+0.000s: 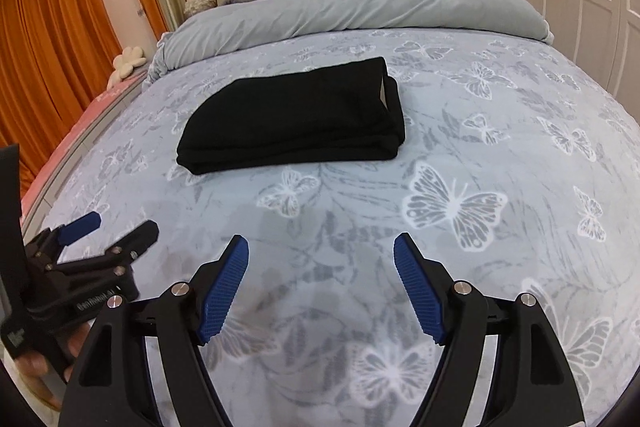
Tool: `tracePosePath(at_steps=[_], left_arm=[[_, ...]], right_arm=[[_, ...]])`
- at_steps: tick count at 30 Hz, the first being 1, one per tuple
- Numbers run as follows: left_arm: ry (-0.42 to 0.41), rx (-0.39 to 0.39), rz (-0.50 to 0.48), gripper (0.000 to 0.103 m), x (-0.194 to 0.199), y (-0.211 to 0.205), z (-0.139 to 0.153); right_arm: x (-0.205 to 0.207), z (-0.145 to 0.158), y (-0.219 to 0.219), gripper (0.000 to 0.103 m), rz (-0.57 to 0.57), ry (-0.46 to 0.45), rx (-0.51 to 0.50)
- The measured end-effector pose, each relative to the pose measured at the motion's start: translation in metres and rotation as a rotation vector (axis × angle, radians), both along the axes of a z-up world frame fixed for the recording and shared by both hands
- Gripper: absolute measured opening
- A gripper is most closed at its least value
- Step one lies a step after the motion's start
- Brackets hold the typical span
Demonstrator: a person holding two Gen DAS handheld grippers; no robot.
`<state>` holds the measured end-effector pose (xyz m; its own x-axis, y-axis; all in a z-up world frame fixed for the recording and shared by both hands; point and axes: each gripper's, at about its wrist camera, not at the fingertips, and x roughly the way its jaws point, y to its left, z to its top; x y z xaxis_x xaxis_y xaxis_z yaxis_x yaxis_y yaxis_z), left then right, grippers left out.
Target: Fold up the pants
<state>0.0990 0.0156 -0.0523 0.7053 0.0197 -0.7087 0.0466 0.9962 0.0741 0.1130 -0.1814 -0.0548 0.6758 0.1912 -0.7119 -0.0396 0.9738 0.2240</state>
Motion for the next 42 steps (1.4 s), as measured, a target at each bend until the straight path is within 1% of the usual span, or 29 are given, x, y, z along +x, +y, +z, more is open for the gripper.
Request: tracePosePath(at_steps=[6, 9, 19, 42], left_arm=[[0.003, 0.0, 0.004, 0.098, -0.003, 0.002, -0.001], [0.004, -0.006, 0.009, 0.098, -0.003, 0.006, -0.001], [0.002, -0.025, -0.005, 0.098, -0.003, 0.009, 0.003], [-0.014, 0.0, 0.004, 0.098, -0.004, 0.008, 0.003]], right_arm=[[0.002, 0.002, -0.007, 0.073, -0.071, -0.014, 0.043], [0.003, 0.003, -0.005, 0.073, -0.083, -0.017, 0.047], [0.005, -0.003, 0.005, 0.073, -0.054, -0.007, -0.014], [0.002, -0.003, 0.01, 0.073, -0.044, -0.016, -0.047]])
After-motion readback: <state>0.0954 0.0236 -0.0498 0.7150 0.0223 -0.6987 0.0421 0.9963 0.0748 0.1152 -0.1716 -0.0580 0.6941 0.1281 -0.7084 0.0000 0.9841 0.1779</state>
